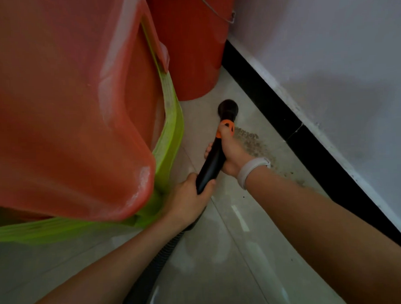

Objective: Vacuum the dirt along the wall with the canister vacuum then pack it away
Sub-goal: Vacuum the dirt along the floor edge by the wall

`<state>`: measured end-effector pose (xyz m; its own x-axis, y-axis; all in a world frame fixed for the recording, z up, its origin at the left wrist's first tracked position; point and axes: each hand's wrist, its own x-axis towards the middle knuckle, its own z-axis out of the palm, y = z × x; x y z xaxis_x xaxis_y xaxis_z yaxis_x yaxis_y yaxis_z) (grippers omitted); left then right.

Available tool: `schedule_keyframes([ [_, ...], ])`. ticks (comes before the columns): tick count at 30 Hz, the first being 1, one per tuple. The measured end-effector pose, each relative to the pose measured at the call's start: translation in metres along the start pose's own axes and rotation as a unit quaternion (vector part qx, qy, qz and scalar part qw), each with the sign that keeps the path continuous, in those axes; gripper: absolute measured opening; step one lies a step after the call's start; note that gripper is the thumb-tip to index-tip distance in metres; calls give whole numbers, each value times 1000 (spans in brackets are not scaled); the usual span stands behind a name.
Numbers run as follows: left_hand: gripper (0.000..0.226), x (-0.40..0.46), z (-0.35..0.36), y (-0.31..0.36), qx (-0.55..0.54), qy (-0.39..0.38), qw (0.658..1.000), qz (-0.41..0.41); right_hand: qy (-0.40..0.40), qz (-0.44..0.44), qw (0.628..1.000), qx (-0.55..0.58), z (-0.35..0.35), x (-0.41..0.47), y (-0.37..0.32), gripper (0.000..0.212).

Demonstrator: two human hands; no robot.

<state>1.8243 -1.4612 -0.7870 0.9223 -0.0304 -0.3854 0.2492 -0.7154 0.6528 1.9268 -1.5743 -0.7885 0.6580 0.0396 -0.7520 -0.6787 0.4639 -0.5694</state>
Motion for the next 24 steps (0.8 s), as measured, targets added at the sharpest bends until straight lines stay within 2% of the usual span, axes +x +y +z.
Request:
schedule_keyframes([
  [8,40,-43,-3,-21,-35,-13,999,-29,14,-4,1000,-25,2,-40,39,27],
  [14,30,-48,-11,-22,-57,-41,997,-33,20,11,999,-44,9,-50,37,30],
  [24,29,-45,-7,-14,-51,-47,997,-24,80,9,994,-69,7,-55,30,28],
])
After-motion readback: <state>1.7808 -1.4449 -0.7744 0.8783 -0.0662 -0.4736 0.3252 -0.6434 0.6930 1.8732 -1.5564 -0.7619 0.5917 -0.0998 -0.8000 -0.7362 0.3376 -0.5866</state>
